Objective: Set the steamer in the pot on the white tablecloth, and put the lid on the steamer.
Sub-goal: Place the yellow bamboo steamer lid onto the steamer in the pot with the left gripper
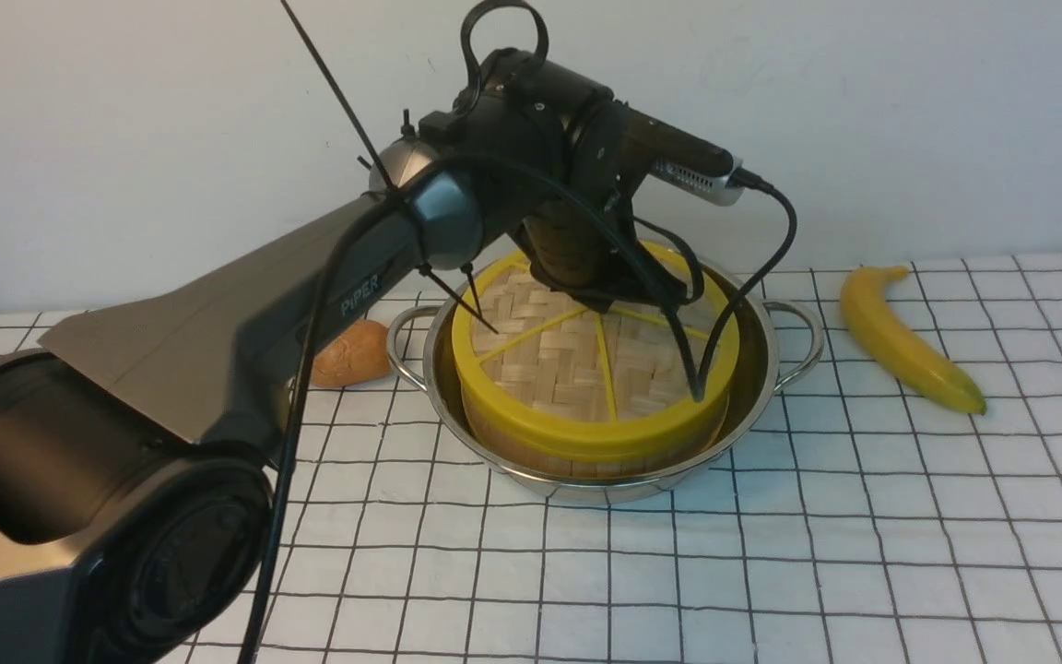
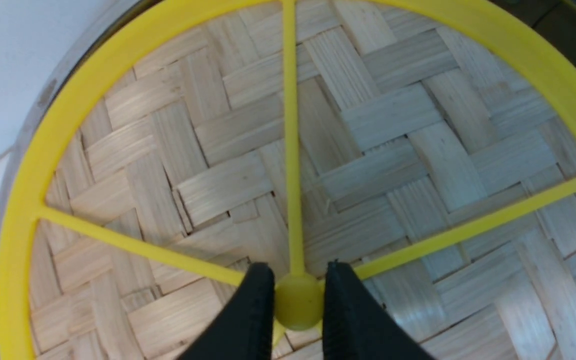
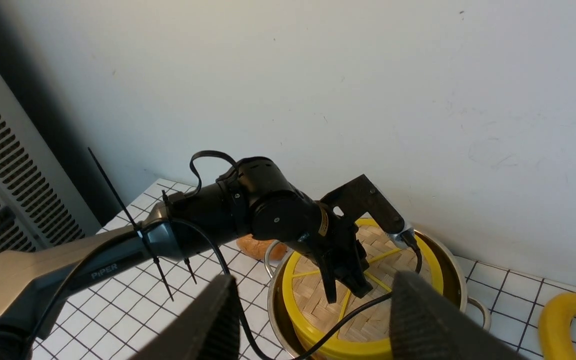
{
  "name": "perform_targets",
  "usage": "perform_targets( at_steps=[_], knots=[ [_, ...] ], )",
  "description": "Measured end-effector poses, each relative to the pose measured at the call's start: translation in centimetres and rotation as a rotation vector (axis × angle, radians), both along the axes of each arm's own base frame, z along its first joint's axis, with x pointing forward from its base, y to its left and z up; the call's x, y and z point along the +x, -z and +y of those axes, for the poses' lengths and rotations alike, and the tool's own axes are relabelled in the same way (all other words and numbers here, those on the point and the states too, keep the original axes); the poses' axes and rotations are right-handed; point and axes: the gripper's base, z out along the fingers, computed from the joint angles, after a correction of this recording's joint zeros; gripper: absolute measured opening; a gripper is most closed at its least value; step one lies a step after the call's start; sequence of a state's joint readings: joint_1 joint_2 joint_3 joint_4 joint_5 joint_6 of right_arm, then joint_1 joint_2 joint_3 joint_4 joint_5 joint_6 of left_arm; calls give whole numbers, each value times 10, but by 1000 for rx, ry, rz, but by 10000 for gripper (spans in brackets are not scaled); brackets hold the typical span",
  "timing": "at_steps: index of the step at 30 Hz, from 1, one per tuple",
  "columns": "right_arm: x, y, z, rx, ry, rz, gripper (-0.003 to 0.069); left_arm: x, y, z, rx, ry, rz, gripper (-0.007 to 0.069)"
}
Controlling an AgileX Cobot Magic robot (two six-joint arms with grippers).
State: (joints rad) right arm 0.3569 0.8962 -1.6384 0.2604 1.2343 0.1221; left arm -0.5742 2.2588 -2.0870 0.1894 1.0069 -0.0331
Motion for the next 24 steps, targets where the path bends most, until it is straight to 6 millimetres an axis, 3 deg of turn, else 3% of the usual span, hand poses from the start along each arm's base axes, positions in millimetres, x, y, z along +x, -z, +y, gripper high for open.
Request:
perform_targets(
  at_steps=[24],
  knots=[
    [0,0,0,6,-2,3,407,0,0,0,3,7,1,116]
  ],
)
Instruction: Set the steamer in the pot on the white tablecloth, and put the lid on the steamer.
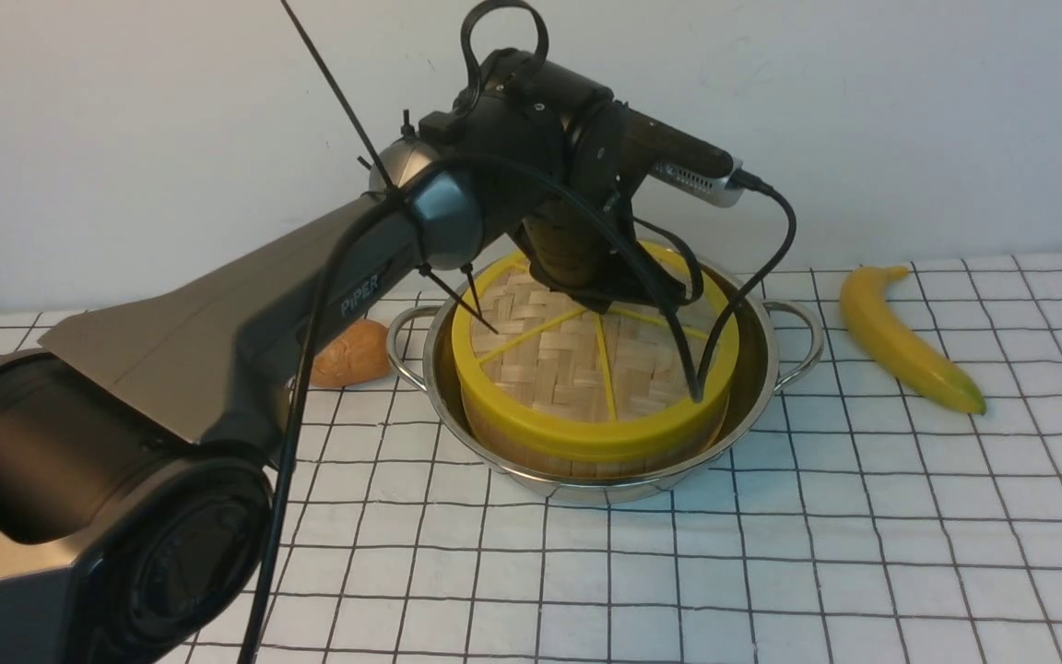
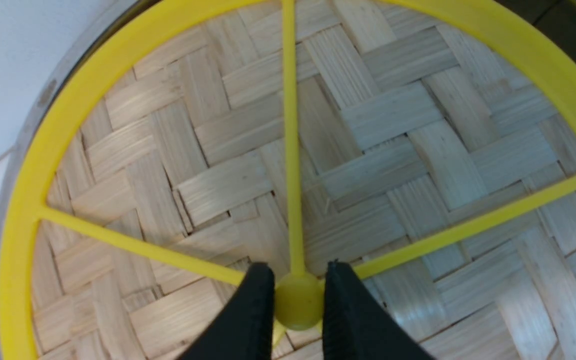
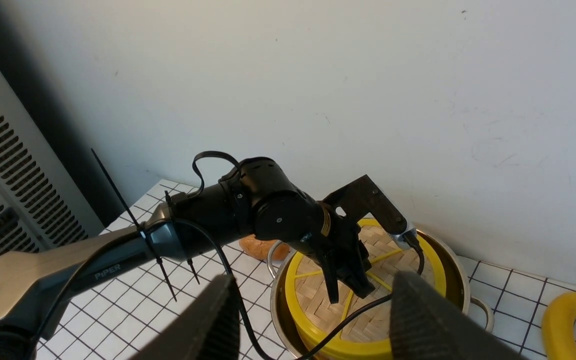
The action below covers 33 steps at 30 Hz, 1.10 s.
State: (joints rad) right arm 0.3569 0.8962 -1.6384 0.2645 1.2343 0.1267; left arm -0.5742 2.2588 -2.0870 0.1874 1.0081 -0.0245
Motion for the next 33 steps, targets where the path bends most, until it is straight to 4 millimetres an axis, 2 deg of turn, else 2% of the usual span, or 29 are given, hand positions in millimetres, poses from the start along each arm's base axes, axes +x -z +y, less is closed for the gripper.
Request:
perform_targets(
  at_steps=[3,14,17,18,19,20,22,23,25,28,29,31,33],
  knots=[
    [0,0,0,1,-2,0,407,0,0,0,-1,0,0,129],
    [-1,0,1,9,-12,3,407,1,-1,2,19,2,-13,493],
    [-1,0,1,10,-13,3,407,0,-7,3,29,3,-32,514],
    [-1,0,1,10,-13,3,407,0,-13,5,34,4,-46,517],
    [-1,0,1,10,-13,3,407,-4,-29,9,37,2,-76,514],
    [-1,0,1,8,-13,2,407,-4,-30,9,34,2,-80,514],
    [-1,0,1,-5,-17,-6,407,-13,-57,18,46,-8,-115,481],
    [-1,0,1,-13,-19,-11,407,-16,-64,21,55,-13,-115,464],
    [0,0,0,-46,-15,-30,407,-29,-91,34,96,-42,-128,360],
    [3,2,-3,-96,10,-45,407,-40,-115,48,138,-68,-163,163],
    [3,3,-3,-103,16,-47,406,-40,-117,49,142,-71,-167,134],
    [6,10,-7,-145,48,-41,395,-48,-134,55,133,-82,-201,27],
    [8,21,-9,-185,76,-23,376,-53,-144,58,120,-84,-220,-9]
  ],
)
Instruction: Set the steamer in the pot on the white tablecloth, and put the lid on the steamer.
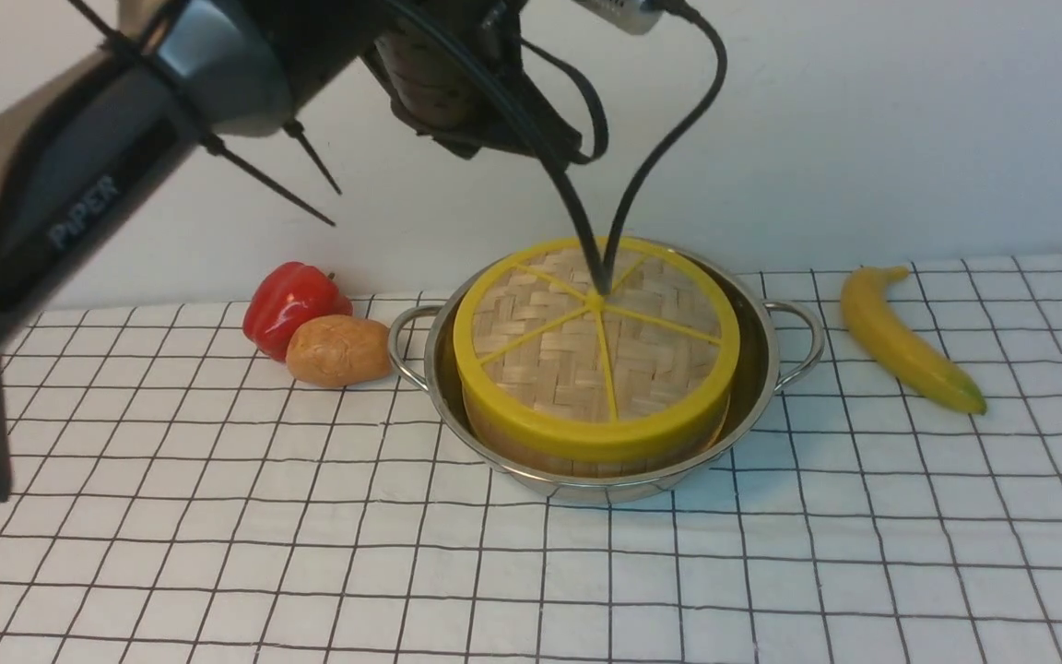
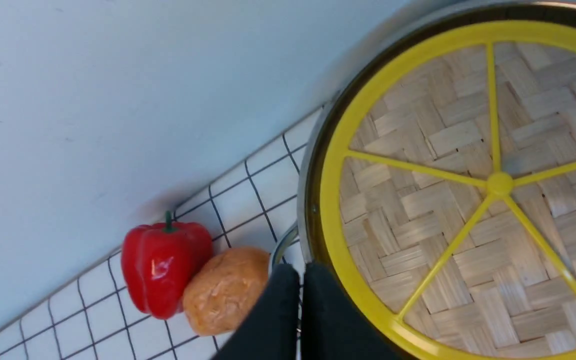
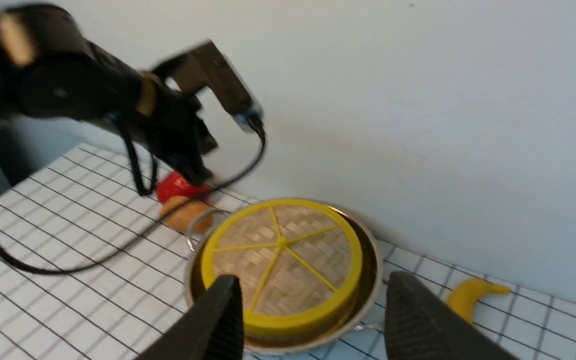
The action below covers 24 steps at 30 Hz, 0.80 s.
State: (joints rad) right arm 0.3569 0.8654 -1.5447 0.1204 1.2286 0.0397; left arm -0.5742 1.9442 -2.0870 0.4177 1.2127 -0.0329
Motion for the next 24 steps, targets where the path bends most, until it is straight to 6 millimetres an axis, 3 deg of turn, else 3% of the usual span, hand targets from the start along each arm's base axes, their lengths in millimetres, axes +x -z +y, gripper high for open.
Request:
perform_targets(
  at_steps=[3,8,12,16,17,20,24],
  knots=[
    [1,35,-7,-84,53,52,314,-14,-25,9,-32,-1,-50,-22],
    [-5,75,-16,-119,113,9,221,-37,-61,23,-94,2,-119,-22],
    [-13,116,-23,-86,166,-63,155,-74,-104,43,-179,32,-200,-22],
    [-12,151,-25,-78,192,-90,142,-106,-135,60,-235,71,-268,-22],
    [-12,152,-25,-78,193,-90,142,-106,-135,60,-237,71,-267,-22],
    [-8,174,-24,-57,199,-76,141,-134,-151,76,-272,91,-302,-22],
    [-6,183,-23,-39,207,-50,139,-160,-145,93,-260,92,-284,-22]
  ],
)
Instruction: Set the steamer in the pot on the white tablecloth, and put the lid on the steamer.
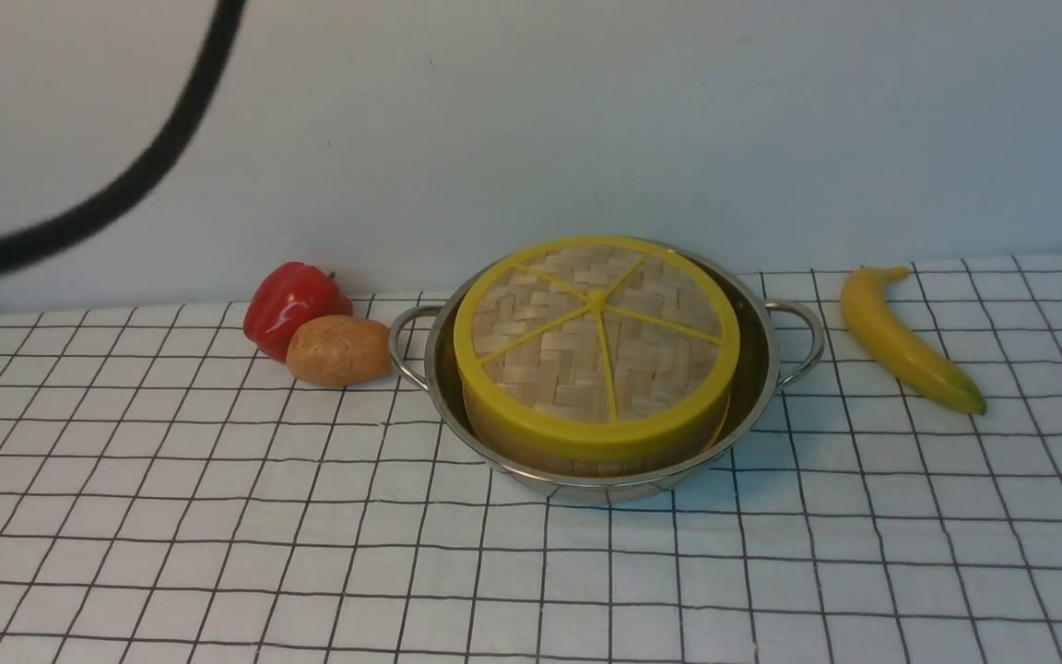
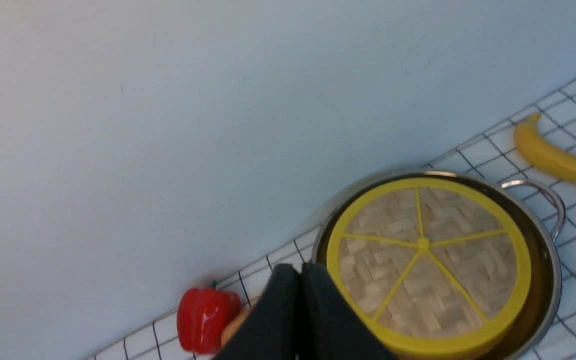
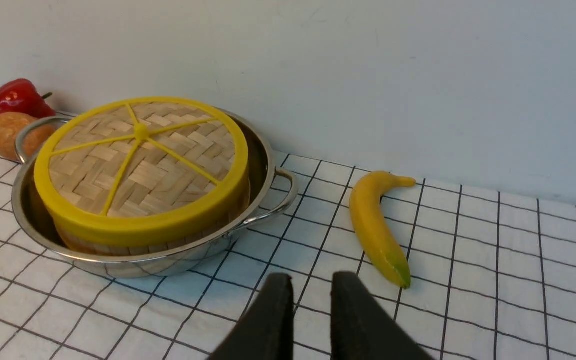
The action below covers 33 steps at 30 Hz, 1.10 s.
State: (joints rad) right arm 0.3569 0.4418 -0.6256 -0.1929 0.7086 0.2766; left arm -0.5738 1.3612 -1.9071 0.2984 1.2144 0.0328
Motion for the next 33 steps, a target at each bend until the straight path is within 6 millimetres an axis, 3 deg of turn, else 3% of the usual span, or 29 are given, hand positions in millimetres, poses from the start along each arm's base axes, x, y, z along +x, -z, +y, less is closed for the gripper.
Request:
perform_targets(
  at_steps=[4,6,10,12,22,33],
  knots=[
    [0,-1,0,0,3,-7,139,-32,32,21,33,-9,79,-22],
    [0,-1,-1,-6,5,-10,139,-47,57,30,45,-23,139,-22],
    [0,0,-1,-12,7,-9,139,-74,90,45,-19,-31,145,-22],
    [0,0,-1,-15,9,-1,139,-91,124,54,-71,-26,125,-22],
    [0,1,0,4,4,9,168,-124,220,68,-170,34,42,-18],
    [-2,2,6,106,-28,47,202,-126,229,64,-271,24,81,2]
  ],
)
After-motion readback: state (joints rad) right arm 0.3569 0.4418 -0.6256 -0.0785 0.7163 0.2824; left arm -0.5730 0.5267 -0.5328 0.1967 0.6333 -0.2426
